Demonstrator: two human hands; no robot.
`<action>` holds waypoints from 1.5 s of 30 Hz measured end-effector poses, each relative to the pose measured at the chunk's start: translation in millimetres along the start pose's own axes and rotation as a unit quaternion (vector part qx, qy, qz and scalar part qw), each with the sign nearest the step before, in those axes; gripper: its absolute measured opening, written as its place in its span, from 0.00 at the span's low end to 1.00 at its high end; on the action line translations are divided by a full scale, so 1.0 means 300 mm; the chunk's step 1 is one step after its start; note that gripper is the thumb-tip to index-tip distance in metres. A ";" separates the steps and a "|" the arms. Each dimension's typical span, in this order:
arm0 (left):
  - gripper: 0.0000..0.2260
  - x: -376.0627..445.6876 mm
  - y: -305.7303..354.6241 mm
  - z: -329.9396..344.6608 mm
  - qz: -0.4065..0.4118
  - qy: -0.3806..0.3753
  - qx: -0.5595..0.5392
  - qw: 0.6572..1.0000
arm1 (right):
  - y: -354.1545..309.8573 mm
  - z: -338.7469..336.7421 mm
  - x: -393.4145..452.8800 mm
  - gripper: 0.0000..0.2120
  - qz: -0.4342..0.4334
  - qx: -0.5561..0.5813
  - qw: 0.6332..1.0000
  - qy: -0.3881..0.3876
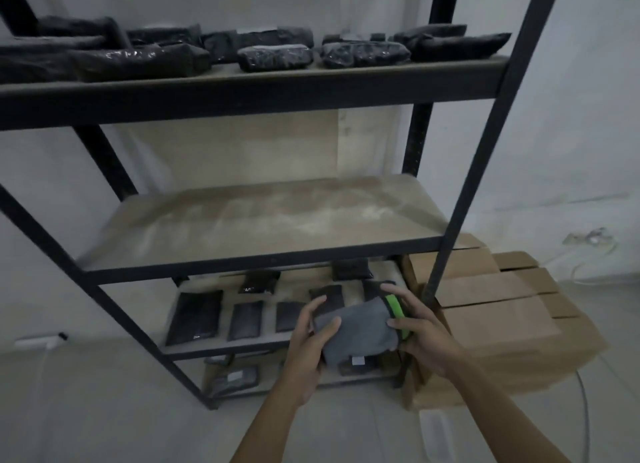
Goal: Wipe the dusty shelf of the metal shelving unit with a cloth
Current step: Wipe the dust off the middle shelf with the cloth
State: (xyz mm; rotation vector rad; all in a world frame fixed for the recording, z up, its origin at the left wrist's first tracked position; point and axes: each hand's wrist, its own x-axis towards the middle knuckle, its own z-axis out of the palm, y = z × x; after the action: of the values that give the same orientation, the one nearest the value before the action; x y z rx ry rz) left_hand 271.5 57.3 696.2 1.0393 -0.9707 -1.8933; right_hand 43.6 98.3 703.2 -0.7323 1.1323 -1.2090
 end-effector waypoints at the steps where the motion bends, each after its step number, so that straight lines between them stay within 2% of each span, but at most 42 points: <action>1: 0.25 0.015 0.013 -0.016 -0.001 -0.031 0.011 0.999 | -0.020 0.006 0.026 0.24 0.010 -0.002 1.000 0.004; 3: 0.32 0.050 0.042 -0.041 -0.004 -0.081 0.078 0.994 | -0.052 0.005 0.077 0.21 0.034 0.023 0.998 0.037; 5: 0.33 0.098 0.058 -0.048 0.007 -0.091 0.118 0.989 | -0.079 -0.001 0.120 0.23 0.040 0.075 0.994 0.071; 8: 0.35 0.176 0.061 0.001 0.008 -0.036 0.042 0.998 | -0.108 -0.004 0.161 0.37 0.005 0.107 0.992 0.060; 10: 0.38 0.215 0.053 0.061 0.006 0.004 -0.045 0.999 | -0.095 0.001 0.185 0.36 -0.013 0.127 0.990 0.058; 13: 0.29 0.246 0.034 0.159 -0.007 0.050 -0.133 0.990 | -0.066 0.020 0.218 0.29 -0.029 0.179 0.980 0.081; 15: 0.25 0.259 0.011 0.198 -0.021 0.052 -0.132 0.990 | -0.074 0.035 0.241 0.24 -0.036 0.175 0.974 0.139; 18: 0.21 0.297 -0.010 0.230 -0.035 0.046 -0.116 0.992 | -0.106 0.065 0.279 0.24 -0.015 0.173 0.965 0.197; 20: 0.19 0.328 -0.008 0.247 -0.033 0.043 -0.074 0.996 | -0.126 0.081 0.296 0.24 0.011 0.176 0.962 0.206; 23: 0.23 0.362 0.028 0.237 0.025 0.011 0.136 0.990 | -0.188 0.080 0.332 0.21 0.030 0.099 0.967 0.232; 25: 0.23 0.373 0.100 0.191 0.076 -0.033 0.260 0.962 | -0.289 0.065 0.365 0.17 0.028 -0.003 0.968 0.248; 28: 0.20 0.446 0.253 0.060 0.194 0.001 0.384 0.903 | -0.479 -0.045 0.495 0.16 -0.034 -0.222 0.937 0.267; 30: 0.17 0.533 0.348 -0.070 0.253 0.053 0.460 0.849 | -0.596 -0.148 0.638 0.17 -0.075 -0.336 0.904 0.252; 32: 0.14 0.634 0.415 -0.202 0.300 0.098 0.534 0.785 | -0.687 -0.257 0.813 0.12 -0.074 -0.372 0.890 0.253; 34: 0.14 0.718 0.446 -0.303 0.330 0.099 0.609 0.714 | -0.741 -0.338 0.977 0.11 -0.052 -0.422 0.868 0.256; 36: 0.16 0.771 0.447 -0.358 0.348 0.077 0.651 0.670 | -0.741 -0.382 1.093 0.17 -0.033 -0.492 0.835 0.245; 39: 0.17 0.808 0.436 -0.380 0.373 0.068 0.662 0.646 | -0.682 -0.383 1.151 0.21 -0.027 -0.579 0.785 0.217; 43: 0.16 0.822 0.420 -0.383 0.392 0.072 0.667 0.629 | -0.642 -0.378 1.142 0.20 -0.123 -0.679 0.683 0.239; 45: 0.16 0.821 0.419 -0.383 0.392 0.073 0.668 0.628 | -0.619 -0.394 1.136 0.21 -0.110 -0.736 0.637 0.200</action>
State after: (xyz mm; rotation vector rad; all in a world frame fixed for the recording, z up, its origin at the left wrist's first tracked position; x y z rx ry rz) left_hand 310.4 -239.4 684.0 1.1041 -2.3147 -0.0895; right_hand -142.0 -260.2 741.9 -1.9006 2.4736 -0.3263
